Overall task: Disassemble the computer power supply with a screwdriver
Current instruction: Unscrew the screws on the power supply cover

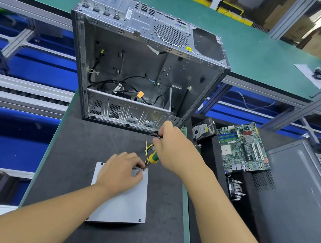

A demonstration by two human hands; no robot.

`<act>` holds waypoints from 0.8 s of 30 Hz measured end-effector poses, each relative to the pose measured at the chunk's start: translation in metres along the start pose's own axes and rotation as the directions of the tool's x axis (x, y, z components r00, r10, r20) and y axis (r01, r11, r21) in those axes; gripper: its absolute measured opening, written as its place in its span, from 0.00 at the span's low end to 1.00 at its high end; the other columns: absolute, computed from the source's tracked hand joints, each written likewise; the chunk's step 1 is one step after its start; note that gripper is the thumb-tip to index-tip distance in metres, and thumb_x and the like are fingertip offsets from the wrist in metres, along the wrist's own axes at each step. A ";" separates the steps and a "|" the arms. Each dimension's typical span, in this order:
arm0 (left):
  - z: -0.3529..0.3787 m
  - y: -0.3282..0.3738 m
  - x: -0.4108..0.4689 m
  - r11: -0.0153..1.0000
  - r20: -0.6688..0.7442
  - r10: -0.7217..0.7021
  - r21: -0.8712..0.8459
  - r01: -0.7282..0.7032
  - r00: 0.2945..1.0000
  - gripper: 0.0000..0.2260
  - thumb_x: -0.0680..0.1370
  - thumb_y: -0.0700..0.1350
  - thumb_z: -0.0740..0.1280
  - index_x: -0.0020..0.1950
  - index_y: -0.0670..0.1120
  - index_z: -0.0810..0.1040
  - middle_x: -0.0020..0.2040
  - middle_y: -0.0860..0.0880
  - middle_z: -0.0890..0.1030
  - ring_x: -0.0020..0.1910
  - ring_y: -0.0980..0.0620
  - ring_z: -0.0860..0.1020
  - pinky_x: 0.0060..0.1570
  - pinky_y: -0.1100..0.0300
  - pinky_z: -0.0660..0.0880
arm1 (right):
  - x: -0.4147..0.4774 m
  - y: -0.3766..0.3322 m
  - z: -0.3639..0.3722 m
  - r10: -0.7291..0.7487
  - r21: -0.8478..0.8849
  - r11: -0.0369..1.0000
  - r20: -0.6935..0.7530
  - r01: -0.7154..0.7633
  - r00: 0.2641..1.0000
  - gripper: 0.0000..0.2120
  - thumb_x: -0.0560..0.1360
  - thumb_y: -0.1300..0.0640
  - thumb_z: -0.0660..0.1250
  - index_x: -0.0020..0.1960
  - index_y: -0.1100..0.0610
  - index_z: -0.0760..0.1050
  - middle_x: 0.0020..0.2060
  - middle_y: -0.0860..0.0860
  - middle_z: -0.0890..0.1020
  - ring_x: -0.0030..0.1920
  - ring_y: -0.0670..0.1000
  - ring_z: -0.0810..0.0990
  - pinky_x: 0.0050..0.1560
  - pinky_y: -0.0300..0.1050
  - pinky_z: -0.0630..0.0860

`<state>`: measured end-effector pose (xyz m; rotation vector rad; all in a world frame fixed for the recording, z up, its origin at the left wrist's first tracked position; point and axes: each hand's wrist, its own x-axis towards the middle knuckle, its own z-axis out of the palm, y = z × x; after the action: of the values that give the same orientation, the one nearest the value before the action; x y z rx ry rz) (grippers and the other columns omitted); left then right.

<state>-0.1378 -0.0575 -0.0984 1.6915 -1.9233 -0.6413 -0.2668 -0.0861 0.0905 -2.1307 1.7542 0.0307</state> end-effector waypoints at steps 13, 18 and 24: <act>-0.003 0.002 -0.001 1.000 -0.005 0.006 0.006 -0.006 1.000 0.04 0.74 0.50 0.65 0.46 0.58 0.79 0.45 0.62 0.79 0.46 0.58 0.75 0.49 0.58 0.69 | 0.000 -0.005 0.000 -0.011 -0.141 0.990 -0.018 0.008 1.000 0.16 0.83 0.43 0.52 0.59 0.55 0.63 0.50 0.54 0.70 0.44 0.61 0.75 0.42 0.53 0.71; -0.002 0.002 -0.001 1.000 -0.001 -0.002 0.006 0.002 1.000 0.05 0.74 0.50 0.65 0.46 0.58 0.79 0.45 0.63 0.80 0.46 0.59 0.75 0.50 0.59 0.69 | 0.002 -0.005 -0.001 -0.060 -0.059 0.996 0.041 0.063 0.997 0.08 0.83 0.53 0.56 0.59 0.56 0.63 0.52 0.55 0.71 0.46 0.62 0.76 0.46 0.54 0.73; -0.001 0.001 0.001 1.000 0.005 -0.001 0.009 0.001 1.000 0.04 0.73 0.50 0.64 0.45 0.59 0.78 0.45 0.63 0.80 0.46 0.58 0.74 0.48 0.59 0.68 | 0.002 -0.005 -0.006 -0.058 -0.002 0.998 0.173 0.059 0.983 0.09 0.77 0.58 0.60 0.55 0.50 0.64 0.51 0.48 0.65 0.53 0.55 0.66 0.46 0.49 0.64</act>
<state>-0.1381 -0.0581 -0.0965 1.6976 -1.9317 -0.6391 -0.2628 -0.0892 0.0967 -2.1145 1.5943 0.2010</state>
